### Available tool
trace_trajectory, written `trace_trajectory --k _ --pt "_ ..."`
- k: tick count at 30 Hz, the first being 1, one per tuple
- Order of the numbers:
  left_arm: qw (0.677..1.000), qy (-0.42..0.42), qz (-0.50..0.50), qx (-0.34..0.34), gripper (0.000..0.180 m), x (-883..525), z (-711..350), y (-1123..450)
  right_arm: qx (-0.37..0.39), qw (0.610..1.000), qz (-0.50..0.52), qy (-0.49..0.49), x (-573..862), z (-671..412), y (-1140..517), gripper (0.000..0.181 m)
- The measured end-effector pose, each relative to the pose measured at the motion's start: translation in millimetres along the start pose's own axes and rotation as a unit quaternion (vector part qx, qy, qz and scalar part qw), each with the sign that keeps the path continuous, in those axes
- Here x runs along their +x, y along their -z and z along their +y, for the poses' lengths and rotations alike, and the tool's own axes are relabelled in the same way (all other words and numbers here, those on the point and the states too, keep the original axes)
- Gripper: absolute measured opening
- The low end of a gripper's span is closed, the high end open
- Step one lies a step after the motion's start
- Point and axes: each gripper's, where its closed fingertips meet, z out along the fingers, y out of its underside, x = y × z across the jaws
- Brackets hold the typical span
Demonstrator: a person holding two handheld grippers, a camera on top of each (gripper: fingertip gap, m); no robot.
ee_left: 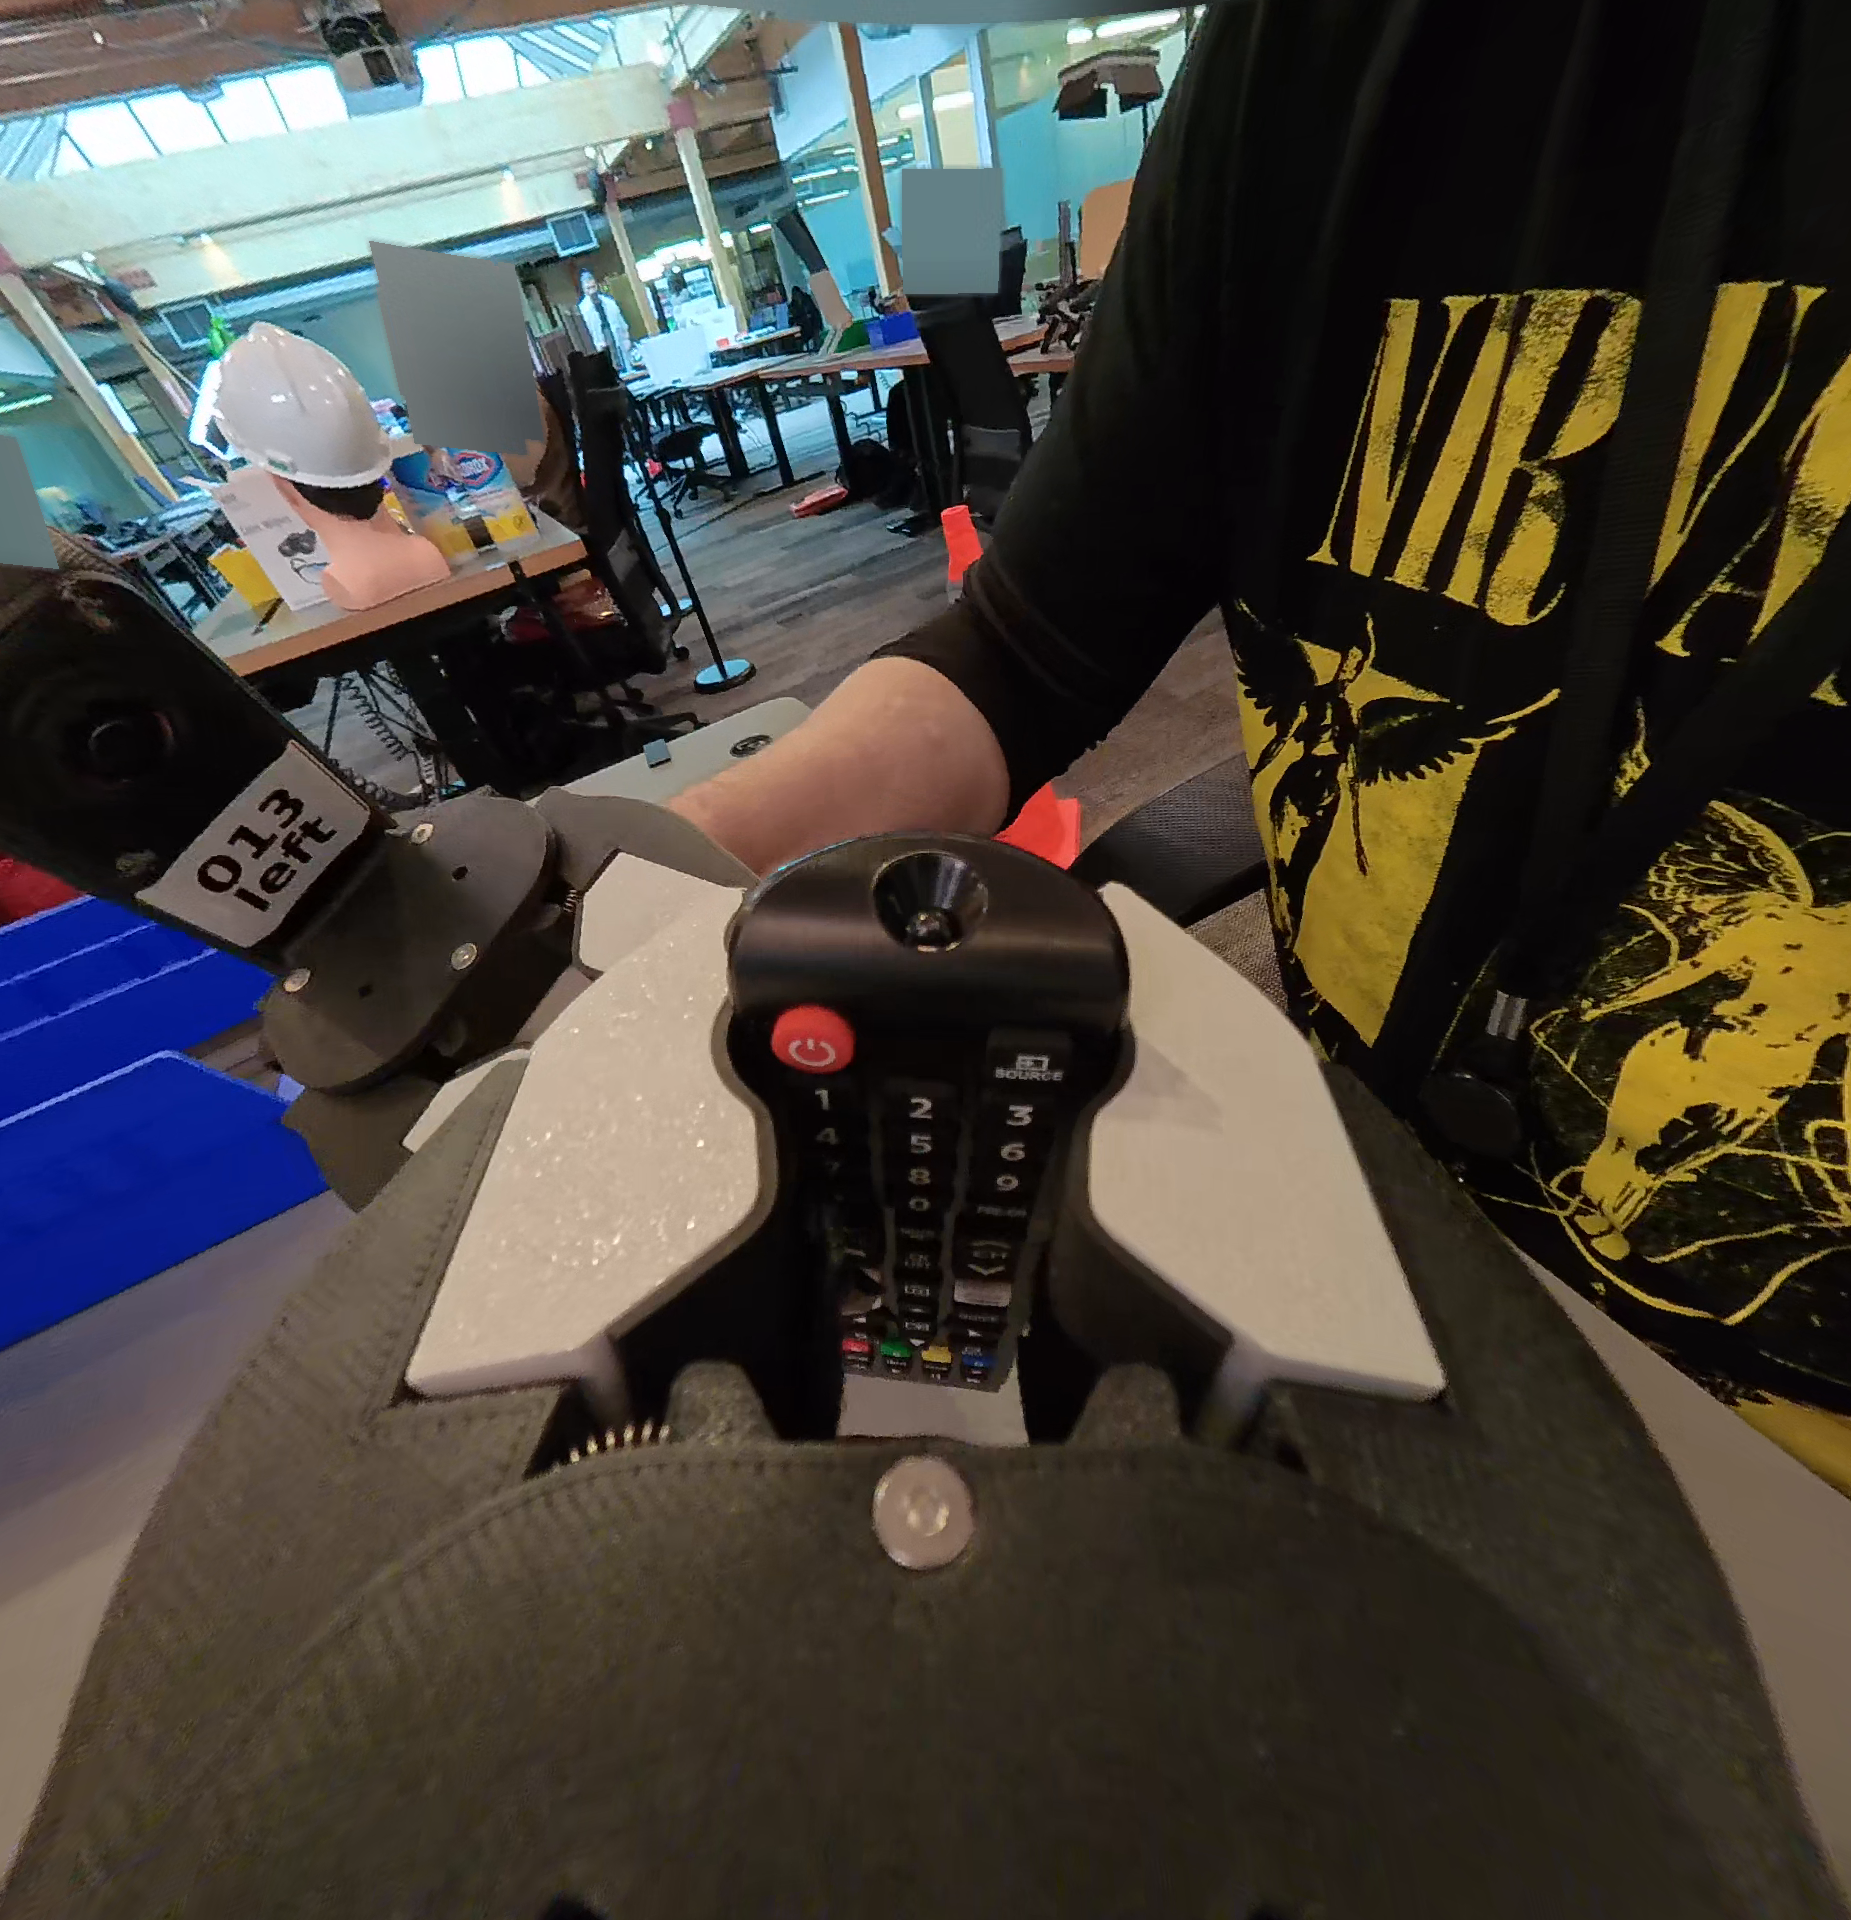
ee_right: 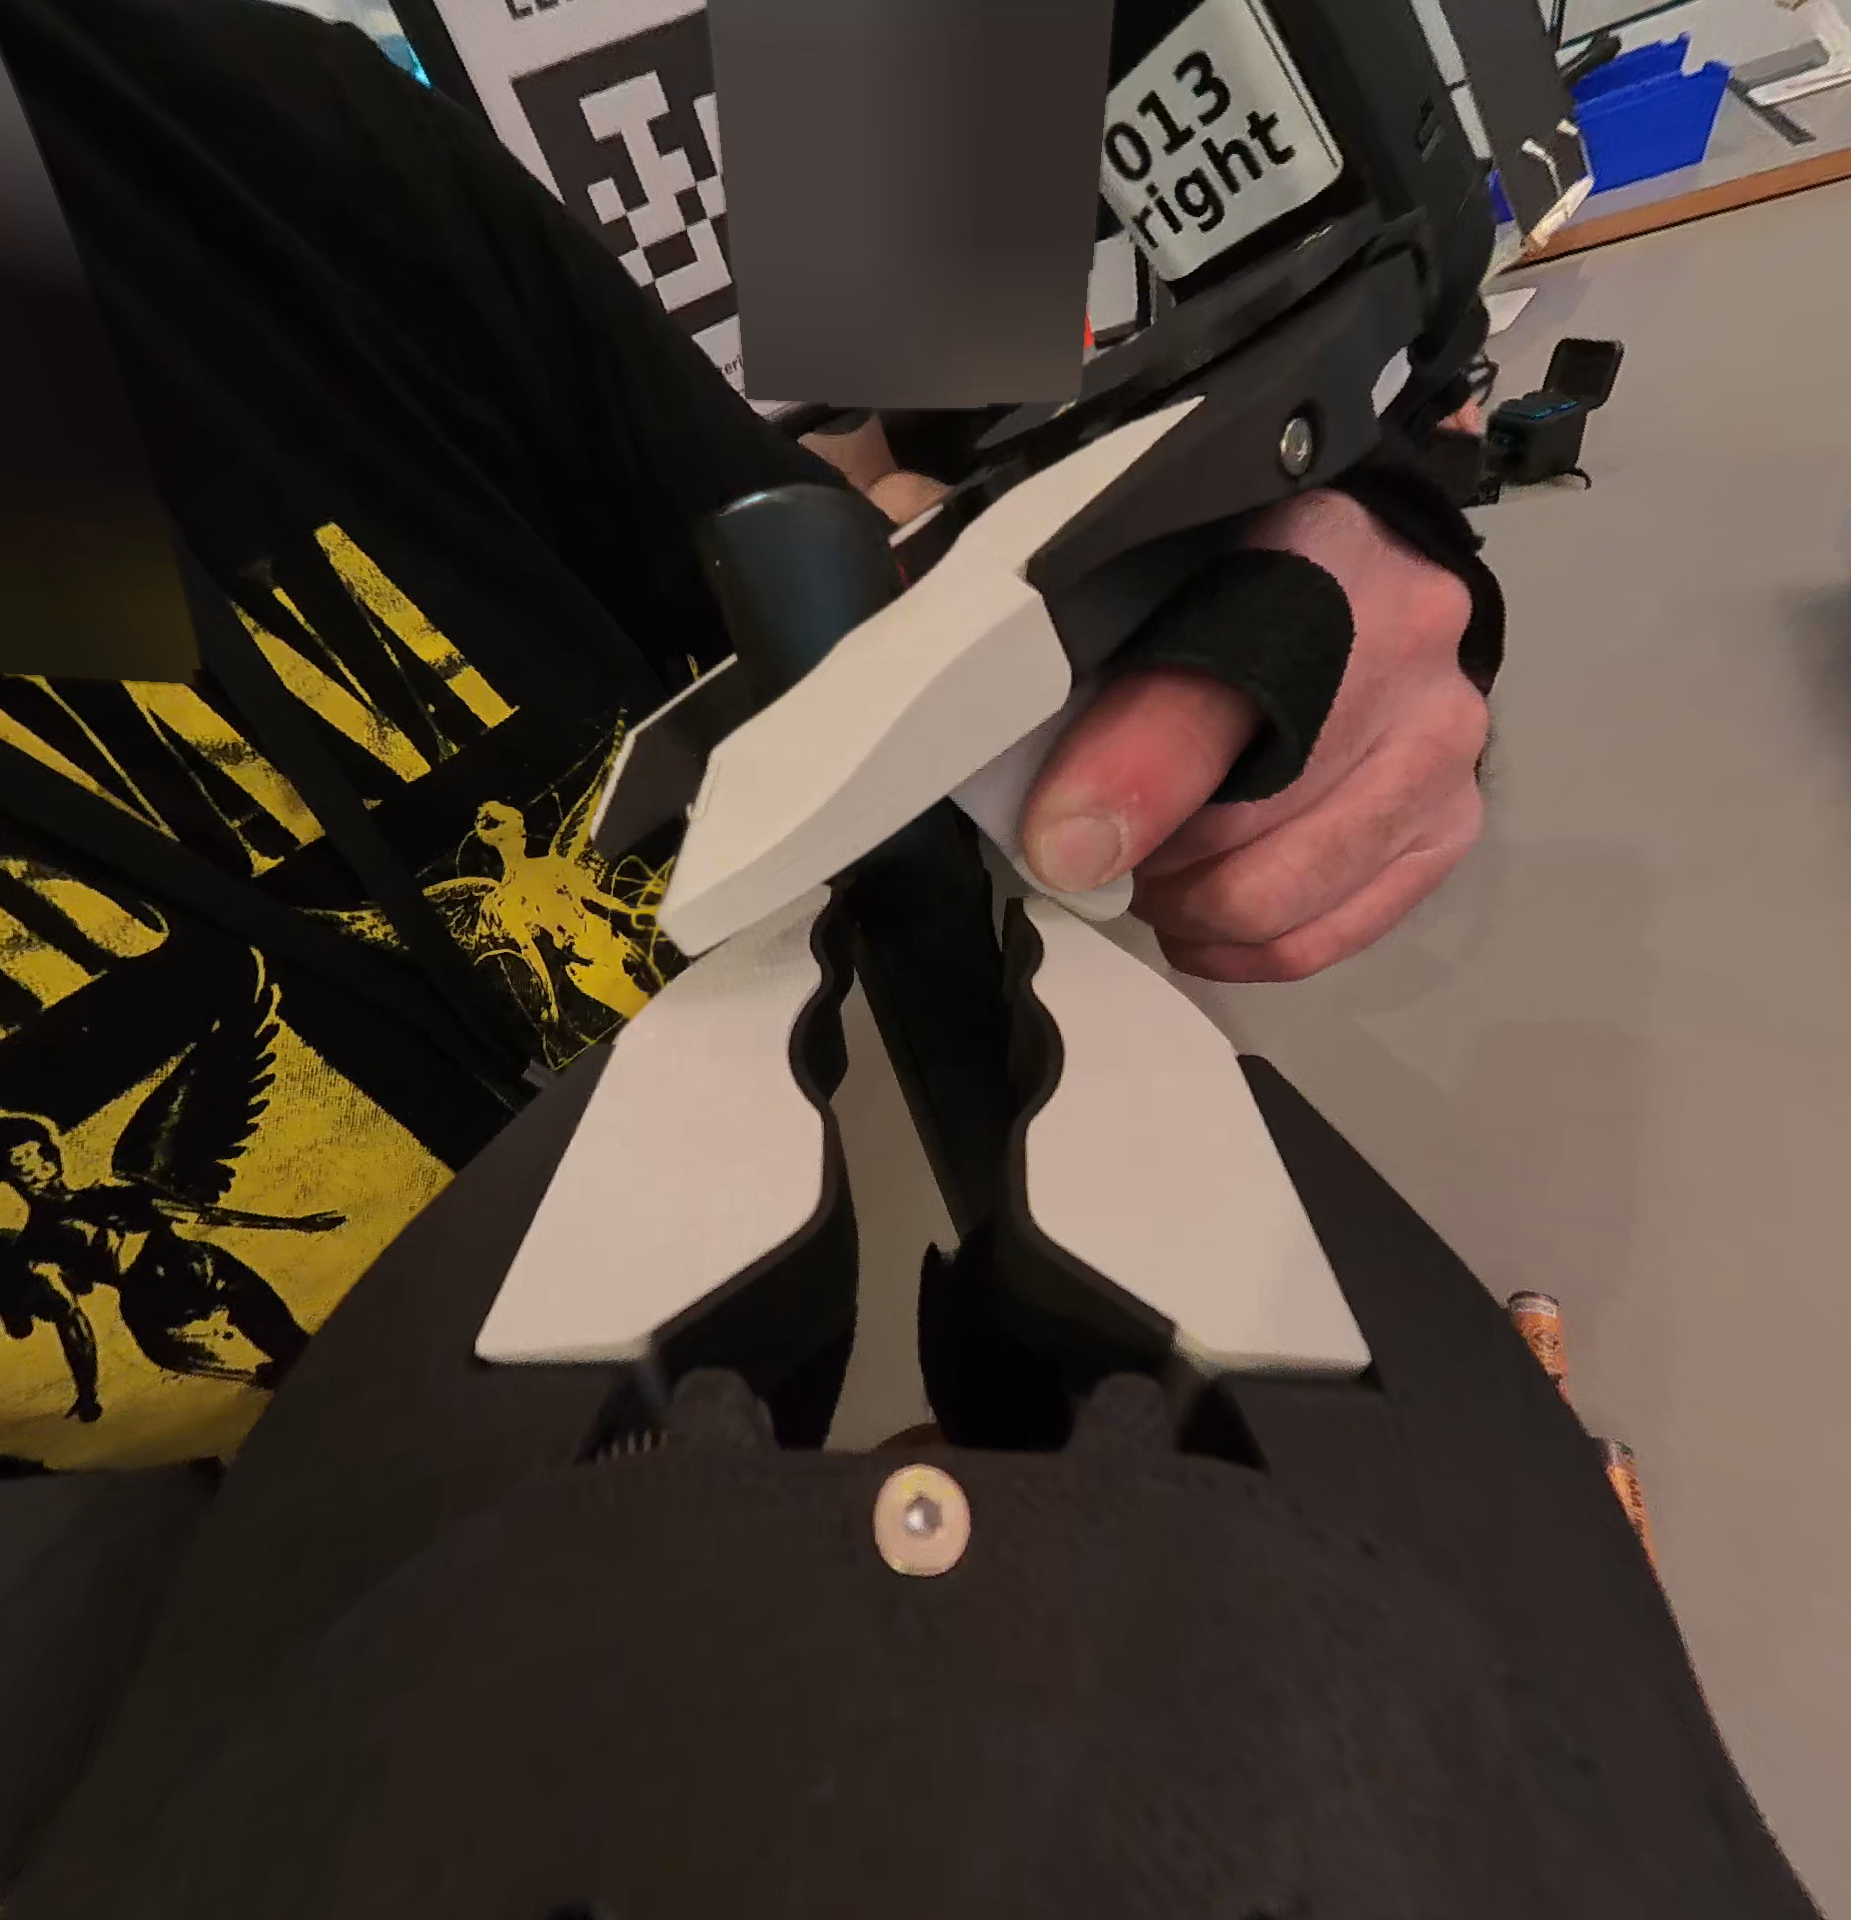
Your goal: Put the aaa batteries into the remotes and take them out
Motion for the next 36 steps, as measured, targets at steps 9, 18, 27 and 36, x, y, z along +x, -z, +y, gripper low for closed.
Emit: trace_trajectory --k 9,18,27,36 --pt "1.000 0.001 -0.022 0.016 0.060 -7 -2 4 0.094 0.994 0.022 -0.055 7 -7 2 0.033" --pt "1.000 0.004 -0.013 -0.008 0.058 -5 6 -1 0.072 0.996 0.041 -0.042 8 3 2 0.032" --pt "1.000 0.025 0.001 -0.018 0.058 -3 18 -9 0.004 0.999 0.046 -0.001 9 20 5 0.031" --pt "0.999 0.029 -0.015 0.028 0.059 -9 4 -3 0.034 0.998 0.046 -0.014 7 8 7 0.032"
